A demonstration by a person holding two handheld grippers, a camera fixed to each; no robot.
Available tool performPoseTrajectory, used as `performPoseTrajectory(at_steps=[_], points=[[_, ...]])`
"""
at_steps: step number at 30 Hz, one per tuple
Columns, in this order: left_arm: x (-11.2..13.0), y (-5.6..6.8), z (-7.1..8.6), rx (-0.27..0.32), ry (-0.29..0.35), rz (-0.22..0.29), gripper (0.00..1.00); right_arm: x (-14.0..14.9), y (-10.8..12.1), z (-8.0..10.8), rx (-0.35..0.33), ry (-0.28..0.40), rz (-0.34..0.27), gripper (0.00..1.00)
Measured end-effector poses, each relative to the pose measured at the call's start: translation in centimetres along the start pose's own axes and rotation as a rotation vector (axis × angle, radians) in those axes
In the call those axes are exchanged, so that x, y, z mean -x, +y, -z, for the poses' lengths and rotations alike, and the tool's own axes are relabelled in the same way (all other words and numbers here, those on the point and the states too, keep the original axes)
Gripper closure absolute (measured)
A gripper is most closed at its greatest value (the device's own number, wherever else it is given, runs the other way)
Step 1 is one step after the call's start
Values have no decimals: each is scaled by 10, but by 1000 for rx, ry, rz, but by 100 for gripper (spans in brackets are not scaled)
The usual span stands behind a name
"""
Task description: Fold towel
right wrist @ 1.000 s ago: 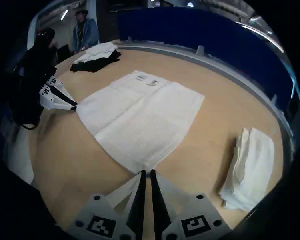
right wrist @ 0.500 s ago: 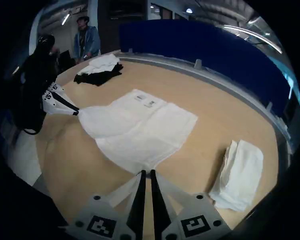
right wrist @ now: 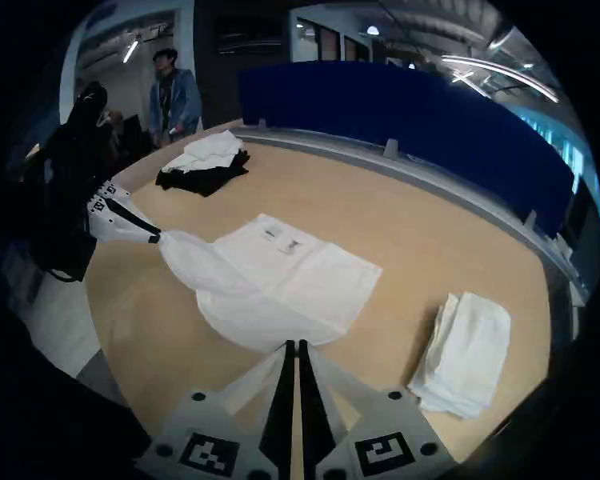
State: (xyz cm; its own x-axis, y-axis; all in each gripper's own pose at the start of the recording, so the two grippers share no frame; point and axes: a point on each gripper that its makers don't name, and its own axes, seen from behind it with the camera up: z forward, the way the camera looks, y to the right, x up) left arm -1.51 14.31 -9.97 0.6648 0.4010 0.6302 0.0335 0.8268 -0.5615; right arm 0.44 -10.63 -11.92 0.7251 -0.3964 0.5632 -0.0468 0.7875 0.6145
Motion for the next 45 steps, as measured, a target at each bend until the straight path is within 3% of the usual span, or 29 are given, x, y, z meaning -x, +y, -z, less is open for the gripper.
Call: performPoseTrajectory(at_steps=[11,23,38,45], points=[[-2,9,-5,12,7,-9,91,6,-3,-5,-9,-3,-2,97],[4,8,-9,15,-5,1,91,13,-2,-12,-18,-14,-1,96],[26,7,-27,34,-46,71,91,34,0,-32,-26,-53,-18,96],[27,3,-31,46,-66,140,91,26,7,-39,-18,-50,-15,96]])
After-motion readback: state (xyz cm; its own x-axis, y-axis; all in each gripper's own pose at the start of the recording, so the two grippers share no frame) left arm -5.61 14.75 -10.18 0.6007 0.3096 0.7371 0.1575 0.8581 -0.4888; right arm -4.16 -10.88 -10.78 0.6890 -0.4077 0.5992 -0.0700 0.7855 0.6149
